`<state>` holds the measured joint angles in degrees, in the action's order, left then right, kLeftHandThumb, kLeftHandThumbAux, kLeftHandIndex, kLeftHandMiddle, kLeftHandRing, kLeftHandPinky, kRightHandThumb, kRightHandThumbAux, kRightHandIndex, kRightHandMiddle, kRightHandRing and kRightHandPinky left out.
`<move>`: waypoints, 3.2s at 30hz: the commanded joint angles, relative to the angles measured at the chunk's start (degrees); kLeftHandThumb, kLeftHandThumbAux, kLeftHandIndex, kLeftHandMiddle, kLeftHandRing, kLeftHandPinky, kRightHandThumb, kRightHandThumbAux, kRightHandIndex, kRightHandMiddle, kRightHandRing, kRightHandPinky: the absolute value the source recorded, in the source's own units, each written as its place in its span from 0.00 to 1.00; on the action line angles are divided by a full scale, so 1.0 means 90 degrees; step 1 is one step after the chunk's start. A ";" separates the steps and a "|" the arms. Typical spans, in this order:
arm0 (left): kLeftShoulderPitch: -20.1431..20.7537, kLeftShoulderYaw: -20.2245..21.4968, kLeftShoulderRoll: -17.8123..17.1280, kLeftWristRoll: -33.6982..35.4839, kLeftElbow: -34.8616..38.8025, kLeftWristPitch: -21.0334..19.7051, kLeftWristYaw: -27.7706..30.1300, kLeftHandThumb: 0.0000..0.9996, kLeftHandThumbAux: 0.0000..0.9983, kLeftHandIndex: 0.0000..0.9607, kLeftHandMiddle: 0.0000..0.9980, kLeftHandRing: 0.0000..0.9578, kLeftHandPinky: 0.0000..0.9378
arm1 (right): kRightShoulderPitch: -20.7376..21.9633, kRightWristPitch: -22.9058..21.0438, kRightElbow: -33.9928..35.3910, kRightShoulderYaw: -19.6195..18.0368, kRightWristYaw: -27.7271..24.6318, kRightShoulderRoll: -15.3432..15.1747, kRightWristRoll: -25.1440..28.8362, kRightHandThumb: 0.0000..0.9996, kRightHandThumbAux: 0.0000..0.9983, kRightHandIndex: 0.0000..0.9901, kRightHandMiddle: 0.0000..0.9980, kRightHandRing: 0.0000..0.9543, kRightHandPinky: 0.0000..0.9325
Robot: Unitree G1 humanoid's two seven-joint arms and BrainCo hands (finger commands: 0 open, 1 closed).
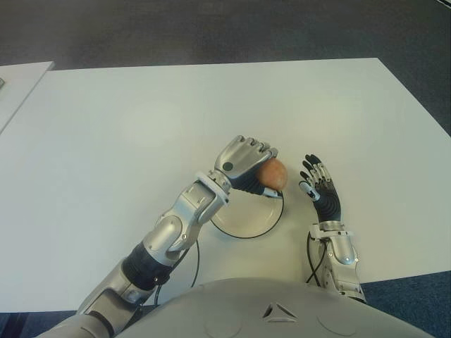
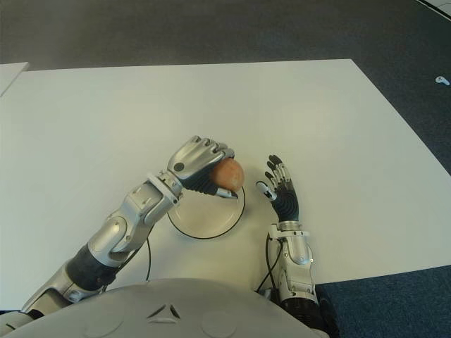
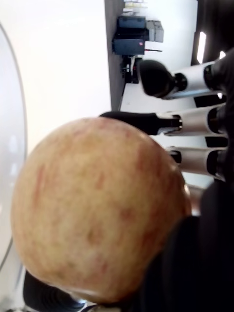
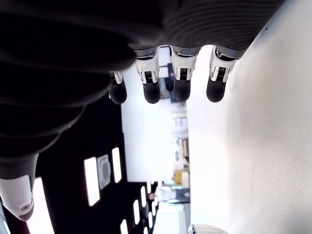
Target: Put the apples into the plate.
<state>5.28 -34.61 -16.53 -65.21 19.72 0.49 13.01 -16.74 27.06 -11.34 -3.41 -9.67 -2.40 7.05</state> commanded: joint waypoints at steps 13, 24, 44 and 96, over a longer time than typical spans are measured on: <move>-0.0159 -0.0274 -0.0183 -0.0273 -0.0455 0.0261 0.0088 0.75 0.69 0.47 0.85 0.88 0.92 | -0.0452 -0.0579 -0.0449 0.0175 0.0135 0.0177 -0.0099 0.14 0.54 0.00 0.00 0.00 0.00; -0.0490 -0.0250 -0.0149 -0.0313 -0.0441 -0.0004 0.0450 0.75 0.69 0.47 0.83 0.88 0.87 | -0.0408 -0.0504 -0.0515 0.0139 0.0055 0.0220 0.0080 0.13 0.55 0.00 0.00 0.00 0.00; -0.0539 -0.0192 -0.0511 -0.0141 -0.0498 0.0152 0.0799 0.73 0.69 0.45 0.81 0.88 0.88 | -0.0381 -0.0553 -0.0495 0.0182 0.0171 0.0247 -0.0082 0.14 0.56 0.00 0.00 0.00 0.00; -0.1109 0.0343 -0.0507 0.0018 -0.0405 0.0217 -0.0879 0.18 0.19 0.00 0.00 0.00 0.00 | -0.0355 -0.0589 -0.0533 0.0144 -0.0017 0.0193 0.0008 0.14 0.55 0.00 0.00 0.00 0.00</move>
<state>-3.86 -33.01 -21.04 -66.03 15.02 2.87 6.21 -16.72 26.54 -11.05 -2.63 -9.43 -1.46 6.62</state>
